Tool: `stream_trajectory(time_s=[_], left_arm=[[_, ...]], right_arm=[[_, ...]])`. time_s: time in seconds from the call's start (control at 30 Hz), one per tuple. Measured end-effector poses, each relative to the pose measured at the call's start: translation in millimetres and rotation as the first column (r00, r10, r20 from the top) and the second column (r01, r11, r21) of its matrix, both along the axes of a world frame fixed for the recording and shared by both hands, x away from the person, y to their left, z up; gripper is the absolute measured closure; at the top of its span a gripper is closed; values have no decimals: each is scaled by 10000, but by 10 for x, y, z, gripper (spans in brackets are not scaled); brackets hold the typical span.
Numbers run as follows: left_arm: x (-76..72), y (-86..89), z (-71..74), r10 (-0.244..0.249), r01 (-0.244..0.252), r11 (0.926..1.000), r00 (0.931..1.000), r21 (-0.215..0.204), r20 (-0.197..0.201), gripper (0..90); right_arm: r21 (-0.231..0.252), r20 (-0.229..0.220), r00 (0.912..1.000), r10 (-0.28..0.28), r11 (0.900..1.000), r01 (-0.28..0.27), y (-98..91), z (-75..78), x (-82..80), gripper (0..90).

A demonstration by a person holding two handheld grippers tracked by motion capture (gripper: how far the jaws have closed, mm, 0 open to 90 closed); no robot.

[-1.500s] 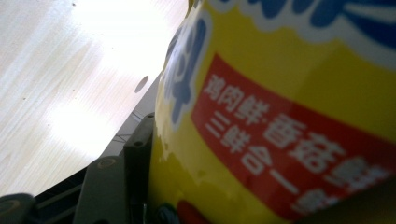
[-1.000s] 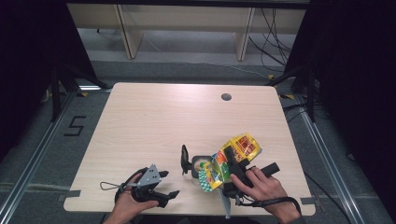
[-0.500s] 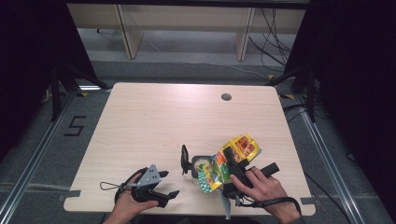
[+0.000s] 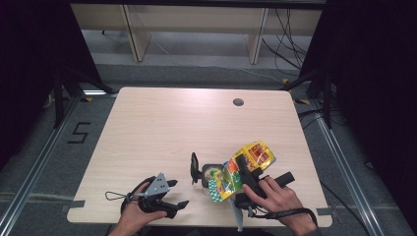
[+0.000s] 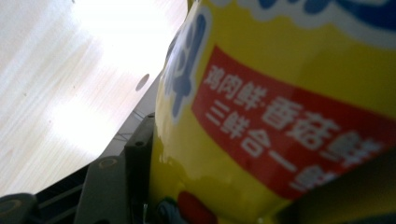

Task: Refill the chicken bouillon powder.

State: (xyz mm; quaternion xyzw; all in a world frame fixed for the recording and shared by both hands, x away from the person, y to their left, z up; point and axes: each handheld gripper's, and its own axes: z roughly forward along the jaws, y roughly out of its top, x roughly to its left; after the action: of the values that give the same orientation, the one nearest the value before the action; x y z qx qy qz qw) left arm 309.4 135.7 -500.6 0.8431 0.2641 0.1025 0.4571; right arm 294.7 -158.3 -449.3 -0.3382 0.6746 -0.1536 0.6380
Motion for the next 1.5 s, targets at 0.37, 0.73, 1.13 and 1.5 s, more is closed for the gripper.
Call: stream_trajectory(time_s=[0.37,0.73,1.13,1.5], left_arm=[[-2,-2,3,-28,28,10000,10000,-35,50,207],[4,4,3,-39,40,10000,9999,-33,133,207],[3,-2,0,-4,4,10000,10000,-81,13,207],[12,4,7,-89,90,10000,9997,-34,225,207]], right_arm=[[168,-258,9996,-105,9998,110,-12,4,1,415],[98,-87,10000,-31,9999,32,-45,65,4,415],[206,-152,9999,-69,9998,72,-73,86,2,415],[181,-213,9998,-37,9998,41,-65,67,2,415]])
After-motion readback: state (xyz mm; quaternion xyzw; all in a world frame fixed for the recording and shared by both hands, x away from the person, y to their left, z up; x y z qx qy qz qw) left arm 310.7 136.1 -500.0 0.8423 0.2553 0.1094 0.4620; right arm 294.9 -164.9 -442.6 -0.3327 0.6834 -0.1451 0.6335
